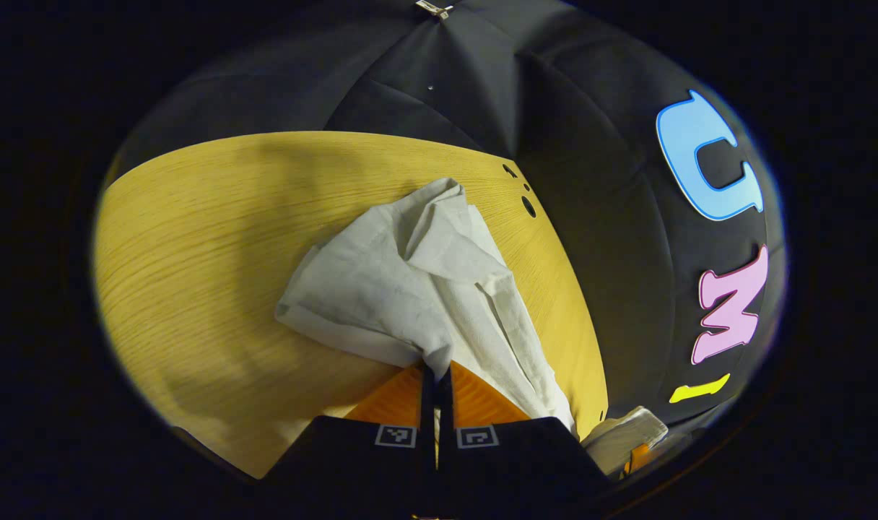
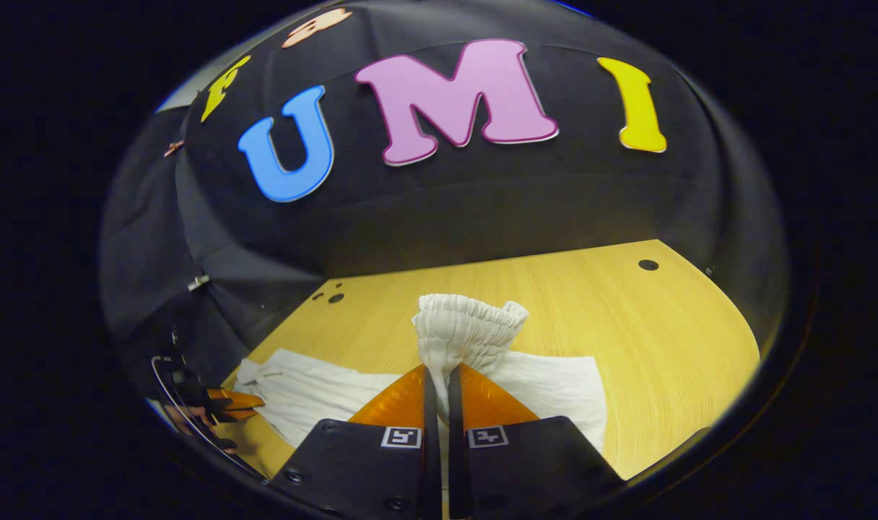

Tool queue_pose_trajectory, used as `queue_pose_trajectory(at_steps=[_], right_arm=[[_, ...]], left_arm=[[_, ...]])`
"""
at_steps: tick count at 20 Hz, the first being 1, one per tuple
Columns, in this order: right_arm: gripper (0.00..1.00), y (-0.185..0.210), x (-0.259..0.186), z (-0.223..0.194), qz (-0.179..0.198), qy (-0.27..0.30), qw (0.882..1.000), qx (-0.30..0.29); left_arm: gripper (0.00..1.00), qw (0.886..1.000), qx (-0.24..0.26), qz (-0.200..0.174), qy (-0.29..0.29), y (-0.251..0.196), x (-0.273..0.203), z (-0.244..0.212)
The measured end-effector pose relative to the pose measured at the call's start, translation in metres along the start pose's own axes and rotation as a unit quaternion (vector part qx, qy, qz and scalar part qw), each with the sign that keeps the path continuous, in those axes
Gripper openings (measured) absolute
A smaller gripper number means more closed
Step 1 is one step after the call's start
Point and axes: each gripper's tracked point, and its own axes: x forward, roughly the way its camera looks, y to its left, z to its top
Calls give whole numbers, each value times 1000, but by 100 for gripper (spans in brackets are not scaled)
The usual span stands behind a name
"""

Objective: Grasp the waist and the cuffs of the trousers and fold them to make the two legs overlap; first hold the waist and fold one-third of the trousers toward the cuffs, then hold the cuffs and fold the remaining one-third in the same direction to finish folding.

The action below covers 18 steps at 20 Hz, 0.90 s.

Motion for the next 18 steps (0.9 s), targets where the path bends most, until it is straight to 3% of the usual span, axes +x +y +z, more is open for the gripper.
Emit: queue_pose_trajectory(at_steps=[4, 7, 8, 9, 12, 15, 16, 18], right_arm=[[8, 31, 22, -51, 33, 57, 996, -55], [8, 44, 20, -77, 55, 99, 992, -56], [4, 49, 20, -83, 66, 113, 990, -47], [12, 54, 18, -89, 80, 127, 988, -33], [22, 63, 14, -108, 109, 159, 981, 4], [57, 90, 0, -114, 163, 185, 966, 79], [60, 93, -6, -114, 177, 189, 961, 96], [66, 85, -12, -111, 169, 182, 963, 106]], left_arm=[[6, 1000, 9, 7, -1, 0, 1, -1], [6, 1000, 10, 7, 0, 0, 0, -1], [7, 1000, 9, 6, -1, 0, 1, -1], [6, 1000, 8, 6, -1, -1, 0, -2], [6, 1000, 5, 4, -2, 0, 1, -2], [6, 1000, -1, -3, -1, 0, 0, -1], [7, 1000, -5, -6, 0, 0, 1, -1], [6, 1000, -12, -14, 2, 0, -1, 0]])
